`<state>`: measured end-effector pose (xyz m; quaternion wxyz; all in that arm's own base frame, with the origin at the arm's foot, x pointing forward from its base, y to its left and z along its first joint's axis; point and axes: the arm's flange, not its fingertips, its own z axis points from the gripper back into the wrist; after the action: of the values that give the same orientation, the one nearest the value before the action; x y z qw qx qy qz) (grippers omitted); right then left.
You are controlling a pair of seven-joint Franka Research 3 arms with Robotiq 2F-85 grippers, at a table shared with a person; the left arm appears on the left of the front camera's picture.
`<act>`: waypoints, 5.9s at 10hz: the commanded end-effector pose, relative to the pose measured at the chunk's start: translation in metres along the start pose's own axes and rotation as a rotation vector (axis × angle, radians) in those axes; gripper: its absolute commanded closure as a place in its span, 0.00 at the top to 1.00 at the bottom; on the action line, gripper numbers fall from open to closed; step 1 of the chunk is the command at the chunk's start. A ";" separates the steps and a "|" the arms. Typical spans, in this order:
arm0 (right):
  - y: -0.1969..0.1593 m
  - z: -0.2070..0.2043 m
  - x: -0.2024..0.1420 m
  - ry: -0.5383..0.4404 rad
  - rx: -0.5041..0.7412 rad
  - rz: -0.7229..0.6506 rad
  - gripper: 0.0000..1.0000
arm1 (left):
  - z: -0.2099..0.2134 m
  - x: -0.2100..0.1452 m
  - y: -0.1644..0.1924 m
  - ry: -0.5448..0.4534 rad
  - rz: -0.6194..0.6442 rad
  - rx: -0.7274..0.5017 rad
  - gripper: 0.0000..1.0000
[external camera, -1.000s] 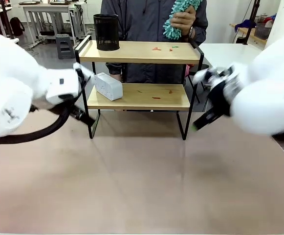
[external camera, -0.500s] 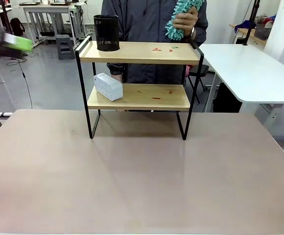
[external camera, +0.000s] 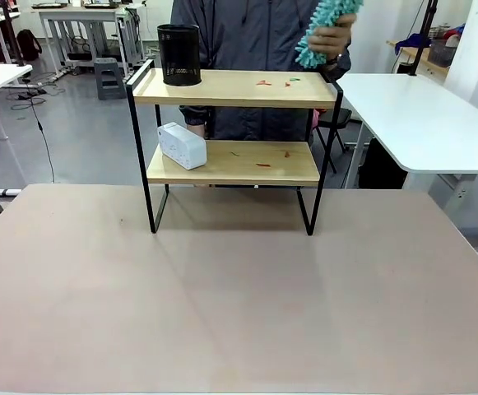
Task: Clean the shelf.
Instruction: Pick up the Duster from the human, then clean the specific tier of the Shelf with the Duster once objects are removed.
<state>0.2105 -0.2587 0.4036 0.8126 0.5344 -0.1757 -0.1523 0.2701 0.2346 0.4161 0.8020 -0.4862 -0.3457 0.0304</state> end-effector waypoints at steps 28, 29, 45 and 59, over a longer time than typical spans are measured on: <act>0.213 -0.249 0.185 0.227 0.116 -0.334 0.41 | -0.013 0.034 -0.088 -0.022 -0.141 -0.011 1.00; 0.211 -0.249 0.186 0.227 0.116 -0.339 0.00 | -0.013 0.034 -0.088 -0.022 -0.141 -0.011 1.00; 0.131 -0.009 -0.025 0.282 -0.101 0.323 0.00 | -0.013 0.034 -0.088 -0.022 -0.141 -0.011 1.00; 0.159 -0.015 -0.009 0.320 -0.109 0.231 0.00 | -0.013 0.034 -0.088 -0.022 -0.141 -0.011 1.00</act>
<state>0.2176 -0.1813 0.5380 0.8720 0.4800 -0.0921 0.0271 0.2760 0.1928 0.4992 0.8014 -0.4636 -0.3777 -0.0143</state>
